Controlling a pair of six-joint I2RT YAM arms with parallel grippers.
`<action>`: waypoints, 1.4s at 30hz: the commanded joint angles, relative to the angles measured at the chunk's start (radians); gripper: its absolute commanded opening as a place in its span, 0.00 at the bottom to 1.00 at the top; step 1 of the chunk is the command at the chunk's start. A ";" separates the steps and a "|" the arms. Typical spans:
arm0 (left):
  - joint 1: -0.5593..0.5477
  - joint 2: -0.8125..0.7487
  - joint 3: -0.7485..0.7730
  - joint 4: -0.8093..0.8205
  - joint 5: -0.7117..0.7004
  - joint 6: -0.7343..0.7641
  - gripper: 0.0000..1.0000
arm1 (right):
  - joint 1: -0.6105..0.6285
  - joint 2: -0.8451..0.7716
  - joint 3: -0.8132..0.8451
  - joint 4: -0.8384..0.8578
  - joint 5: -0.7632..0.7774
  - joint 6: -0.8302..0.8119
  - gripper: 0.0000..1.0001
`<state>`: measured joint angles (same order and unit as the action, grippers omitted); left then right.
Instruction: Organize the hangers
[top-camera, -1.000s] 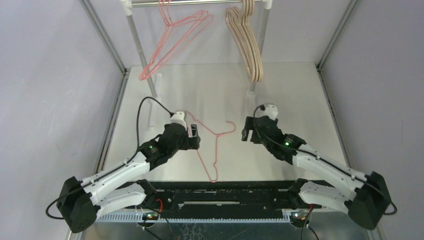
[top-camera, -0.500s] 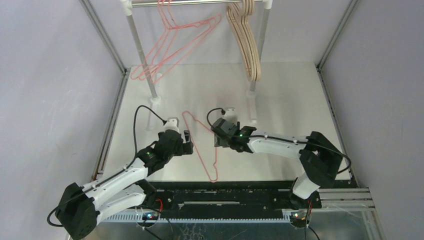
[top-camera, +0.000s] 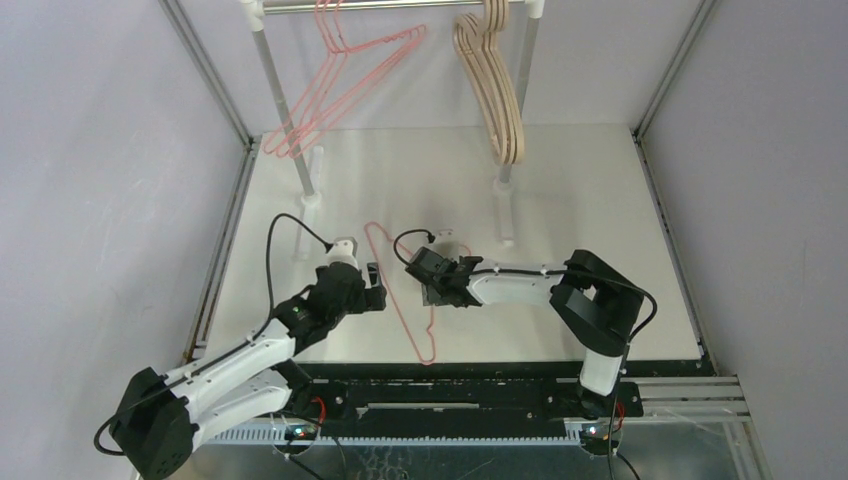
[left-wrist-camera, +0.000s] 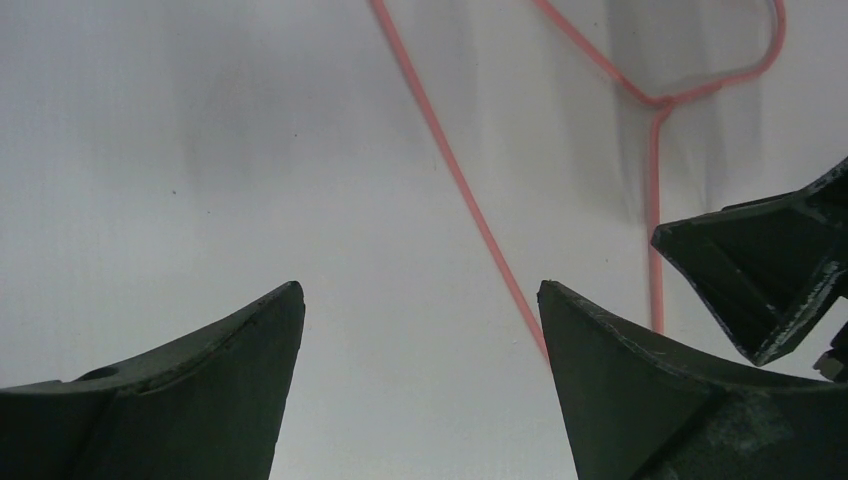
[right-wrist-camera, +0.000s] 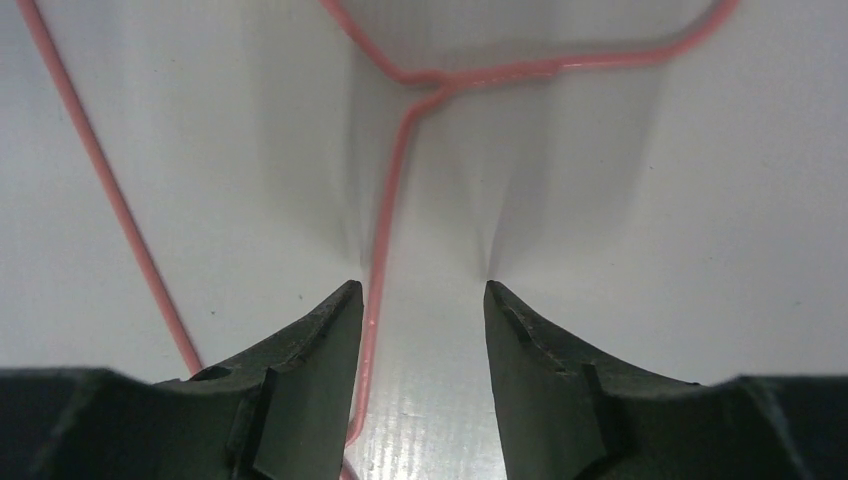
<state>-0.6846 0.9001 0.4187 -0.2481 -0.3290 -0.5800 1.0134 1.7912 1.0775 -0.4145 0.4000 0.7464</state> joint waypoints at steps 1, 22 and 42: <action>0.007 -0.025 -0.003 0.036 0.001 -0.021 0.91 | 0.005 0.010 0.058 0.014 -0.007 -0.015 0.57; 0.007 -0.185 0.017 -0.071 0.007 -0.053 0.90 | -0.015 0.171 0.272 -0.286 -0.034 0.002 0.47; 0.007 -0.268 0.021 -0.117 0.007 -0.032 0.90 | -0.019 0.235 0.271 -0.322 -0.029 0.006 0.00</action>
<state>-0.6838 0.6197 0.4187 -0.3882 -0.3283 -0.6212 0.9970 1.9816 1.3632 -0.7078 0.3393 0.7479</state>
